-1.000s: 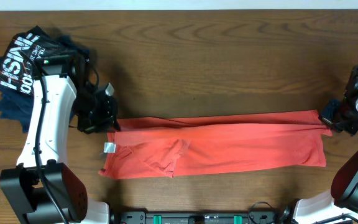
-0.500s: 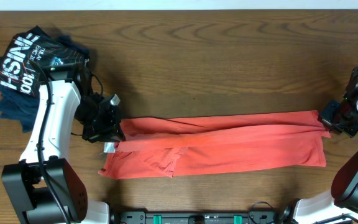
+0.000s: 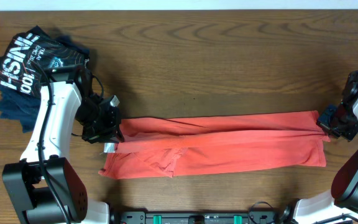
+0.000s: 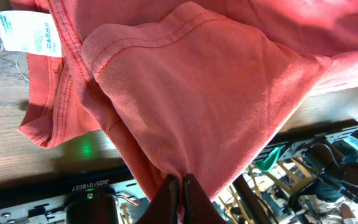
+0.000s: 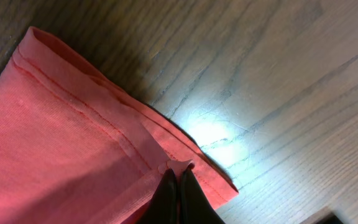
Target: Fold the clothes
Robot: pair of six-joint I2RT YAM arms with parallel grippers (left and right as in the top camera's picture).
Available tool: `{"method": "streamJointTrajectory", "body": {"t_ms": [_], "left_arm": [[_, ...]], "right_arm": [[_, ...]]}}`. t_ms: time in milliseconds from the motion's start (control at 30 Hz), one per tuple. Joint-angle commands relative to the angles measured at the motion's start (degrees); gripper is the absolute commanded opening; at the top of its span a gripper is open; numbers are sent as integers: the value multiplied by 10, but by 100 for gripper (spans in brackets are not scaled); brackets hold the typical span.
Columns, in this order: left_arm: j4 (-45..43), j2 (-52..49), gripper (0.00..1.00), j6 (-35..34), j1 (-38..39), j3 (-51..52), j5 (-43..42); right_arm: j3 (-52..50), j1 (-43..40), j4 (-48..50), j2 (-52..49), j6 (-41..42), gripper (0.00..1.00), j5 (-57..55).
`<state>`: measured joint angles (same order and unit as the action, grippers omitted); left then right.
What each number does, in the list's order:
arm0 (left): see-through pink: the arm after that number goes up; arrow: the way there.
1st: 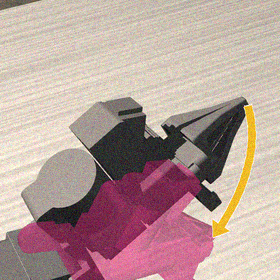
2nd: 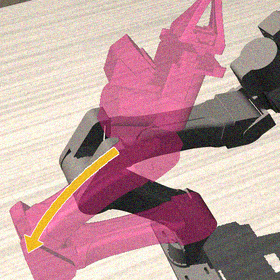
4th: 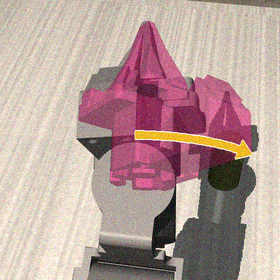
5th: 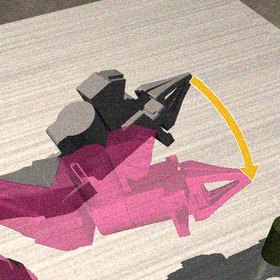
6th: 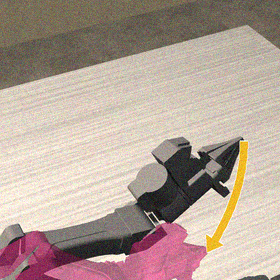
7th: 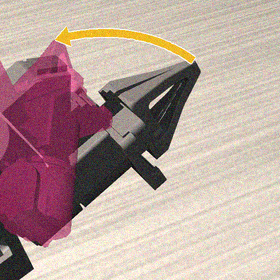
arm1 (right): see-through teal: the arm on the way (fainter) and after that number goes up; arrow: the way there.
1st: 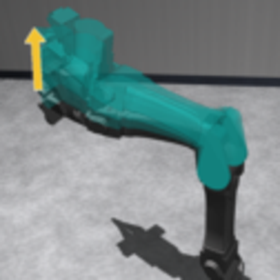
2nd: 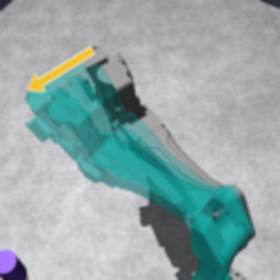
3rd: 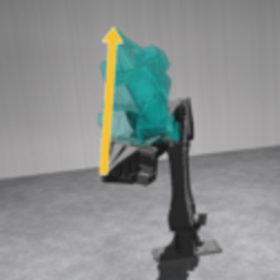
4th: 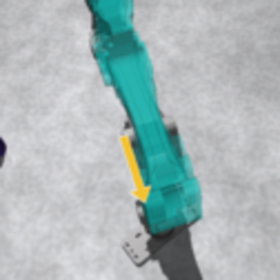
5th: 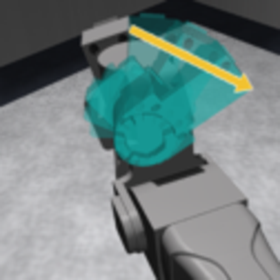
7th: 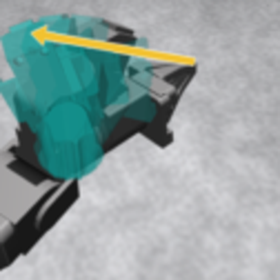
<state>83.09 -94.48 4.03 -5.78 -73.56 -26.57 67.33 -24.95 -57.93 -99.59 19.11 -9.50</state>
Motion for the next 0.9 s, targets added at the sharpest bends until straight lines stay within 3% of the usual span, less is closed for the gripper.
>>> {"method": "streamJointTrajectory", "body": {"t_ms": [0, 367, 733, 867], "left_arm": [[2, 12, 6, -7, 1, 9, 10], [-52, 12, 6, -22, 1, 9, -13], [-217, 8, 6, -55, 38, 28, -12], [-252, 2, 6, -91, 62, 61, 34]], "right_arm": [[-4, -6, -8, 9, 10, 1, -1], [-5, -6, -47, 9, 10, 1, 1], [-43, -5, -14, 9, 10, 1, 9], [-53, -5, -6, 9, 10, 1, 9]]}}
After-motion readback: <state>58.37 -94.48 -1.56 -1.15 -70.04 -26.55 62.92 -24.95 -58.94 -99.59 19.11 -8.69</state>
